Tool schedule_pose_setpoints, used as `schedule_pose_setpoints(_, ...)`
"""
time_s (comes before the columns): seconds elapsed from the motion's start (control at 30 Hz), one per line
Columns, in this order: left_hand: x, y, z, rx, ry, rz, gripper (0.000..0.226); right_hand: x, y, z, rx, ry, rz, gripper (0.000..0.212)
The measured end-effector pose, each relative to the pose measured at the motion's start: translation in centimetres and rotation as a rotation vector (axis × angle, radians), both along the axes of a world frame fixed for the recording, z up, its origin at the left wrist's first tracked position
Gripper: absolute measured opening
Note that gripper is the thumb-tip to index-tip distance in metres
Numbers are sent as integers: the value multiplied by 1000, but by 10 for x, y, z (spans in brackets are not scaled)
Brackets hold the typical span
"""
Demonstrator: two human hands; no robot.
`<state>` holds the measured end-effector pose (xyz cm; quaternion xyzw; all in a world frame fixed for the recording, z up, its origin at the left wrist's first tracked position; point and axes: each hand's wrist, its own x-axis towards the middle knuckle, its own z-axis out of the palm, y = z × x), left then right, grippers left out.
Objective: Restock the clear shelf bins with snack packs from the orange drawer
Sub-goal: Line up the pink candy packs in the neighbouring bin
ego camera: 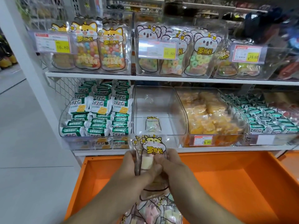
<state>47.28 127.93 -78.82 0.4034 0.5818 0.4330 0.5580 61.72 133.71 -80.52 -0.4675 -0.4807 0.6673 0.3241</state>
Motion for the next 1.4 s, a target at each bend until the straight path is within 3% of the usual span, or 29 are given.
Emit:
schedule_pose_setpoints(0.07, -1, 4, 2, 10, 11, 10, 46, -1, 4, -2, -55, 91, -60, 44)
schedule_pose_setpoints(0.13, -1, 8, 2, 15, -28, 44, 40, 1, 10, 2, -101, 172, -74, 38)
schedule_pose_setpoints(0.23, -1, 16, 1, 10, -138, 110, 40, 7, 16, 11, -66, 117, 5, 30)
schedule_pose_setpoints(0.43, -3, 35, 13, 18, -226, 176, 37, 14, 33, 29, -57, 169, 86, 54)
schedule_pose_setpoints(0.53, -8, 51, 15, 48, 11, 147, 39, 10, 45, 34, -2, 125, 25, 62)
schedule_pose_setpoints(0.77, -31, 91, 20, 135, 367, 66, 59, -6, 83, 38, 93, 65, -93, 38)
schedule_pose_setpoints(0.83, -40, 99, 13, 222, 559, 47, 71, -10, 105, 31, 117, 9, -117, 40)
schedule_pose_setpoints(0.97, -53, 100, -2, 332, 929, -49, 69, -27, 161, 16, 131, -48, -215, 49)
schedule_pose_setpoints(1.07, -55, 98, -14, 448, 1197, -124, 66, -48, 207, 7, 103, -54, -260, 37)
schedule_pose_setpoints(1.23, -61, 104, -27, 418, 1320, -239, 80, -85, 257, -11, 22, -223, -197, 13)
schedule_pose_setpoints(1.4, -72, 111, -49, 476, 1404, -296, 86, -102, 275, -35, 78, -440, -46, 17)
